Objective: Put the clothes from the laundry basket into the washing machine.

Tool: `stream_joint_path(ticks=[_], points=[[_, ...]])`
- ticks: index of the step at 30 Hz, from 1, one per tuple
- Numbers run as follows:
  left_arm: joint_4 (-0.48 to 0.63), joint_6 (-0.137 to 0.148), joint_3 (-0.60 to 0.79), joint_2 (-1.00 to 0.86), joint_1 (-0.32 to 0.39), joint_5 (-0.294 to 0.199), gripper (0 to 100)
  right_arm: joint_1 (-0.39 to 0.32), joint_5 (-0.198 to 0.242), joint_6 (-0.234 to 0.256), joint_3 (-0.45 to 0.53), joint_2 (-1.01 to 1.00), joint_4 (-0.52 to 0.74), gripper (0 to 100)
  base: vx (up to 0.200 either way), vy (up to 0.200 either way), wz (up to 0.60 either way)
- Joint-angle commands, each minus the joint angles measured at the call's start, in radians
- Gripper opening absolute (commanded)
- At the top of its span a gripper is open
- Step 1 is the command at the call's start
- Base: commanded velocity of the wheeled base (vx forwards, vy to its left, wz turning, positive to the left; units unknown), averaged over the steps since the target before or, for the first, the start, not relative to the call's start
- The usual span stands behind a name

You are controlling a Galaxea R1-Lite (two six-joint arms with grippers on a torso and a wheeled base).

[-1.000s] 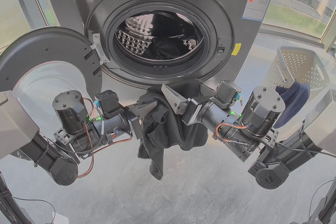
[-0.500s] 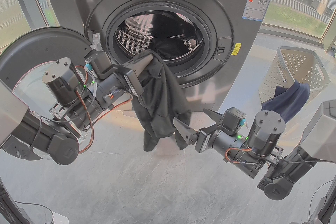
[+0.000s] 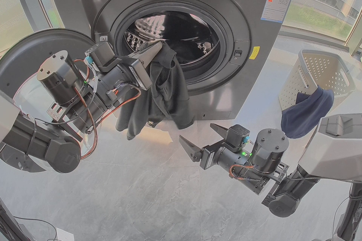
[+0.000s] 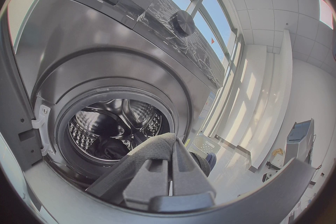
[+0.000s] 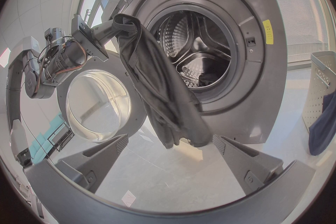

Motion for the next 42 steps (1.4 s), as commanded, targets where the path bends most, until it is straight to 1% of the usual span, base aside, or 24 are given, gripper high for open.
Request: stream_joint_path(ticks=[1, 2, 4, 9, 14, 16, 23, 28, 30, 32, 36, 39, 42], points=[[-0.002, 0.0, -0.001, -0.007, 0.0, 0.003, 0, 0.001, 0.002, -0.01, -0.099, 0.029, 0.009, 100, 0.0, 0.0, 0.0], [-0.002, 0.0, -0.001, -0.007, 0.0, 0.003, 0, 0.001, 0.002, -0.01, -0.099, 0.029, 0.009, 100, 0.0, 0.0, 0.0], [-0.009, 0.0, 0.003, -0.01, -0.001, 0.003, 0, -0.02, 0.002, -0.01, -0.163, 0.06, 0.009, 100, 0.0, 0.0, 0.0], [-0.008, 0.0, 0.01, -0.02, -0.012, 0.002, 0, -0.057, 0.002, -0.01, -0.232, 0.069, 0.014, 100, 0.0, 0.0, 0.0], [-0.009, -0.001, 0.013, -0.018, -0.02, 0.003, 0, -0.062, 0.001, -0.01, -0.271, 0.067, 0.014, 100, 0.0, 0.0, 0.0], [-0.009, -0.001, 0.013, -0.017, -0.035, 0.005, 0, -0.059, 0.001, -0.012, -0.289, 0.069, 0.021, 100, 0.0, 0.0, 0.0], [-0.011, -0.001, 0.013, -0.012, -0.039, 0.006, 0, -0.036, 0.001, -0.012, -0.34, 0.095, 0.037, 100, 0.0, 0.0, 0.0], [-0.009, -0.001, 0.013, -0.018, -0.039, 0.006, 0, -0.048, 0.001, -0.03, -0.41, 0.121, 0.067, 100, 0.0, 0.0, 0.0], [-0.009, -0.001, 0.014, -0.02, -0.039, 0.006, 0, -0.072, 0.001, -0.032, -0.471, 0.147, 0.093, 100, 0.0, 0.0, 0.0], [-0.011, -0.001, 0.022, -0.021, -0.039, 0.006, 0, -0.086, -0.001, -0.033, -0.504, 0.165, 0.106, 100, 0.0, 0.0, 0.0], [-0.014, -0.001, 0.03, -0.02, -0.039, 0.006, 0, -0.105, -0.004, -0.044, -0.505, 0.195, 0.107, 100, 0.0, 0.0, 0.0], [-0.014, -0.001, 0.025, -0.021, -0.038, 0.006, 0, -0.112, -0.011, -0.044, -0.505, 0.205, 0.11, 100, 0.0, 0.0, 0.0], [-0.014, -0.001, 0.023, -0.021, -0.038, 0.006, 0, -0.137, -0.013, -0.044, -0.514, 0.207, 0.115, 100, 0.0, 0.0, 0.0]])
